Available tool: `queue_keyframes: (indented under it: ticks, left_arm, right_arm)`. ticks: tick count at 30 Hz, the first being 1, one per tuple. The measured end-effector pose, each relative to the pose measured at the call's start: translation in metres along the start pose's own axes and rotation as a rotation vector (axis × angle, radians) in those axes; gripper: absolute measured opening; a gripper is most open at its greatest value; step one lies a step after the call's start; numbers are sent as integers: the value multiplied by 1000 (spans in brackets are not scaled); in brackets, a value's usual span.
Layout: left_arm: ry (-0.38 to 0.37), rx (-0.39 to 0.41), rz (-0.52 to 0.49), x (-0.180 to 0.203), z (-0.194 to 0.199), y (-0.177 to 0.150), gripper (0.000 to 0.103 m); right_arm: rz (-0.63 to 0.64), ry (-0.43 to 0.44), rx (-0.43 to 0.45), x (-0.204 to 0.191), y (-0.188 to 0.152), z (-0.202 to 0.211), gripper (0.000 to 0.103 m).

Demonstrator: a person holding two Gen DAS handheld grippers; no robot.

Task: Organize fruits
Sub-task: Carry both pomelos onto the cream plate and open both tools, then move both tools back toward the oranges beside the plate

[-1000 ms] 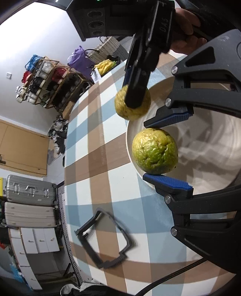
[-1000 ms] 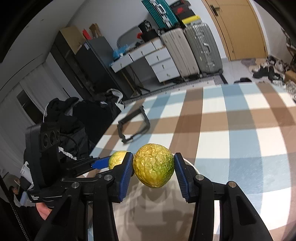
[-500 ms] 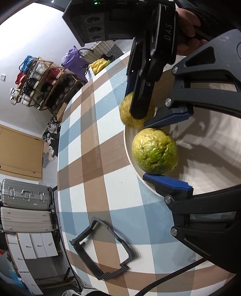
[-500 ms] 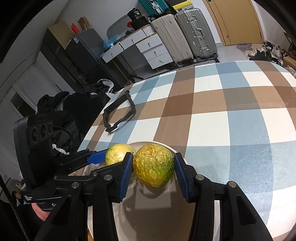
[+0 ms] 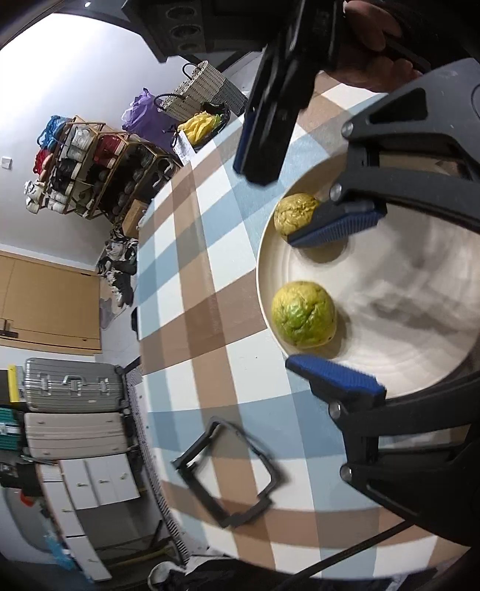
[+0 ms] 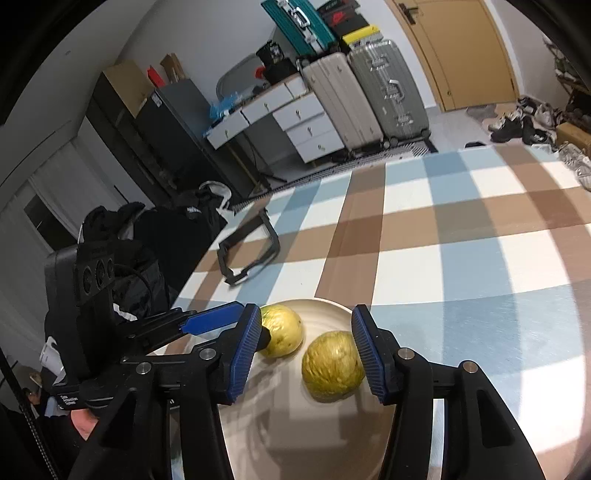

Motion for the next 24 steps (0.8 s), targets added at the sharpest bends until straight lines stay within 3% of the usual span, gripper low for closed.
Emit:
queue_keyframes:
  ticks: [2, 4, 6, 8, 13, 18, 24]
  left_arm:
    - [6, 12, -5, 4, 14, 0, 70]
    - [27, 33, -12, 10, 32, 0, 74]
    - [43, 49, -16, 15, 48, 0, 81]
    - [50, 62, -22, 20, 66, -2, 81]
    - [84, 118, -17, 34, 117, -10, 86]
    - [120, 168, -27, 48, 159, -26, 102]
    - [139, 197, -40, 64, 204, -53, 102]
  right_arm:
    - [6, -31, 31, -4, 2, 18, 84]
    - [16, -45, 87, -10, 2, 41, 91]
    - [23, -46, 112, -16, 1, 57, 91]
    - [34, -59, 134, -23, -1, 74, 98]
    - [88, -87, 191, -45, -14, 114, 102]
    - [118, -93, 254, -62, -34, 148, 103]
    - [192, -112, 345, -85, -63, 186, 103]
Point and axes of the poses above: each gripper's, at about its wrist camera, not at the fingertips, and z roughly against the way its jaws point, x to its right, y to its top, the point moved 2 cm from there along -z, roughly the way its jaws point, and after that the axes turned 9 degrees about x, right-handed, at the moved point
